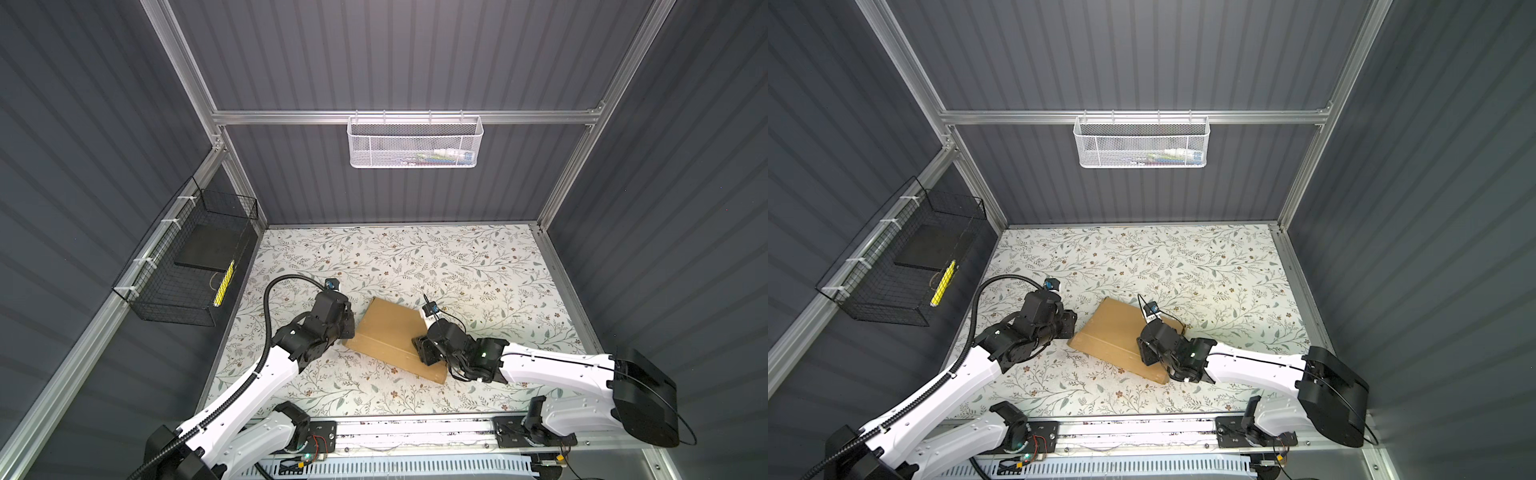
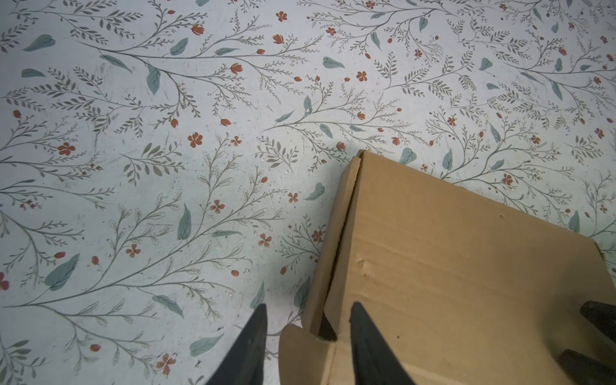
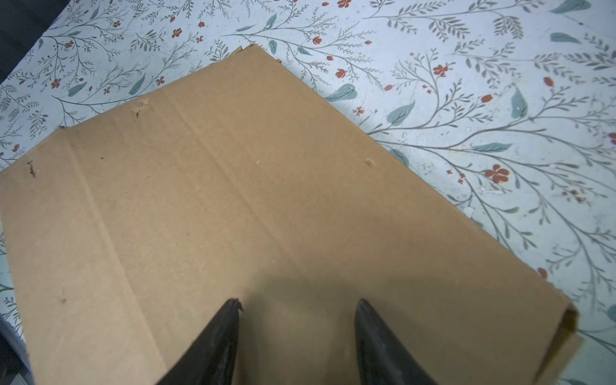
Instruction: Fold the paper box
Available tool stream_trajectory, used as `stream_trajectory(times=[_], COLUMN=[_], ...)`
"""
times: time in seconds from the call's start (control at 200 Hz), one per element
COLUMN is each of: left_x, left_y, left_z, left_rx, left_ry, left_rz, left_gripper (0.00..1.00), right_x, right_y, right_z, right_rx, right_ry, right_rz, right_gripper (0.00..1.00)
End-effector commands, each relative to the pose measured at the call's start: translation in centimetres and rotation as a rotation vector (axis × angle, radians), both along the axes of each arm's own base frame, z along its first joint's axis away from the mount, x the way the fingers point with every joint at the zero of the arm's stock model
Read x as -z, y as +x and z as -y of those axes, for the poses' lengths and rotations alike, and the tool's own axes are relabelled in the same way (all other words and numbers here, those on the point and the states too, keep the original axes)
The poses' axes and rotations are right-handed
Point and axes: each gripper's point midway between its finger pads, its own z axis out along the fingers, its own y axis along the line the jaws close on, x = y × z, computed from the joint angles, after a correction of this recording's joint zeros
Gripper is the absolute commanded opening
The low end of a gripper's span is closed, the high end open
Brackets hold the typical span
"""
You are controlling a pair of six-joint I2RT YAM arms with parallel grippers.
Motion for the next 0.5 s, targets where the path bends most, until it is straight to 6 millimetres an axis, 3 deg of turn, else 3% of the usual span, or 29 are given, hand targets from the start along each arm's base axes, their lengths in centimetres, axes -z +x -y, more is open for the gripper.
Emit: stream_trajectory(times=[0.0, 0.495], left_x=[-1.1, 1.4], left_y=[0.8, 1.8], left_z=[1.5, 3.2], left_rx=[0.055, 0.096], left_ry=[-0.03, -0.03], left_rz=[0.029, -0.019], left_gripper=[0.41, 0.4], right_x=[0.6, 2.2], right_y=[-0.4, -1.4], right_z=[1.3, 3.0], right_rx=[0.03, 0.06], right_ry=[-0.02, -0.054], right_rz=[-0.021, -0.076], right_gripper=[0.57, 0.57])
